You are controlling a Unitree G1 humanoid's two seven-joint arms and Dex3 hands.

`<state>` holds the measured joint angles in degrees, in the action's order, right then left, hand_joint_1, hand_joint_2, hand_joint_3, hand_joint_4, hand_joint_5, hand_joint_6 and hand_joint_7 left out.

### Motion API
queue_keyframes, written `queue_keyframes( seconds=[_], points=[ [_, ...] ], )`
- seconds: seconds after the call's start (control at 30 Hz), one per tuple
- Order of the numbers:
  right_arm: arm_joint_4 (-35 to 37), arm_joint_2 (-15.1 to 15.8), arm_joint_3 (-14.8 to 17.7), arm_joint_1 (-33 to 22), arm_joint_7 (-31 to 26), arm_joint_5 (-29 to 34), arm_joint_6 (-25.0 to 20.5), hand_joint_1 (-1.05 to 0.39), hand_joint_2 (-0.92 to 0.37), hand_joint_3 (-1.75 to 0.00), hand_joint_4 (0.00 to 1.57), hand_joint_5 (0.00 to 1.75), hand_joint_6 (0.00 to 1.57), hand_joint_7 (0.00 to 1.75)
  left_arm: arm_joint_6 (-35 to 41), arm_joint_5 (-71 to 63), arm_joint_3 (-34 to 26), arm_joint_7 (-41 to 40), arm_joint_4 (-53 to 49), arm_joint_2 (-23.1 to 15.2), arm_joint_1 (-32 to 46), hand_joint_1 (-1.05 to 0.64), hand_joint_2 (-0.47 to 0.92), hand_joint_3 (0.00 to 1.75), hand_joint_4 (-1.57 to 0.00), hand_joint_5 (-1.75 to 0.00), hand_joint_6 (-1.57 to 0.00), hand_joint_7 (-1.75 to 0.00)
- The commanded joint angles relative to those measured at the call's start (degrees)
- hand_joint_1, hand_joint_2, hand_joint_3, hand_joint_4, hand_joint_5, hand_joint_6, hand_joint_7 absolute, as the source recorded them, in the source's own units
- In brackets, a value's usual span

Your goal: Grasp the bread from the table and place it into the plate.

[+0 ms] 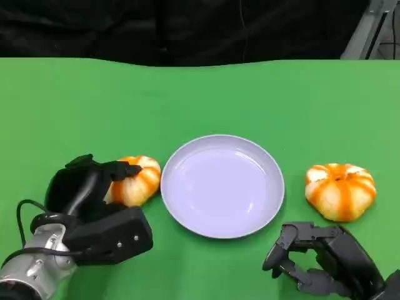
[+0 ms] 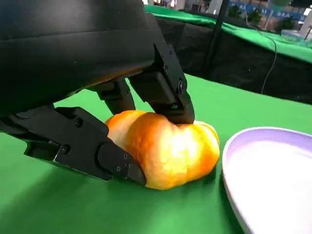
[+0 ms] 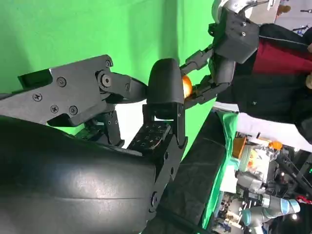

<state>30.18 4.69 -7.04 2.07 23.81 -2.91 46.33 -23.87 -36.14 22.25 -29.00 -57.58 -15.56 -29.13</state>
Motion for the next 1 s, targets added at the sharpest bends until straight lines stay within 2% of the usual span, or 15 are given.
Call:
queue_keyframes(
  seconds=[0.03,0.33,0.47,1.0],
  points=[
    [-0.36,0.78,0.59,-0.13,-0.34,-0.22,0.30,-0.14,-0.82,-0.59,0.76,1.45,0.86,0.98,-0.77,-0.03,0.32,-1.03,-0.99,-0.13,0.96,-0.06,0.80,0.00,-0.62,-1.37,-1.25,-0.07],
    [0.51,0.76,0.63,0.21,-0.10,-0.47,0.76,-0.14,-0.82,-0.59,0.76,1.45,0.86,0.97,-1.79,-0.59,0.78,-5.26,-1.56,-0.04,1.11,-0.07,0.80,0.00,-0.64,-1.37,-1.25,-0.07],
    [0.53,0.83,0.61,0.29,-0.31,-0.10,0.88,-0.15,-0.82,-0.58,0.76,1.45,0.86,0.98,-1.82,-1.23,-0.08,-9.71,2.39,-1.33,2.46,-0.09,0.81,0.01,-0.62,-1.37,-1.23,-0.06],
    [0.57,0.80,0.58,0.36,-0.30,-0.11,0.81,-0.14,-0.83,-0.58,0.76,1.46,0.86,0.98,-0.94,-1.57,-0.65,-10.06,6.34,-2.46,3.69,-0.09,0.83,0.00,-0.66,-1.25,-1.22,-0.03]
  ],
)
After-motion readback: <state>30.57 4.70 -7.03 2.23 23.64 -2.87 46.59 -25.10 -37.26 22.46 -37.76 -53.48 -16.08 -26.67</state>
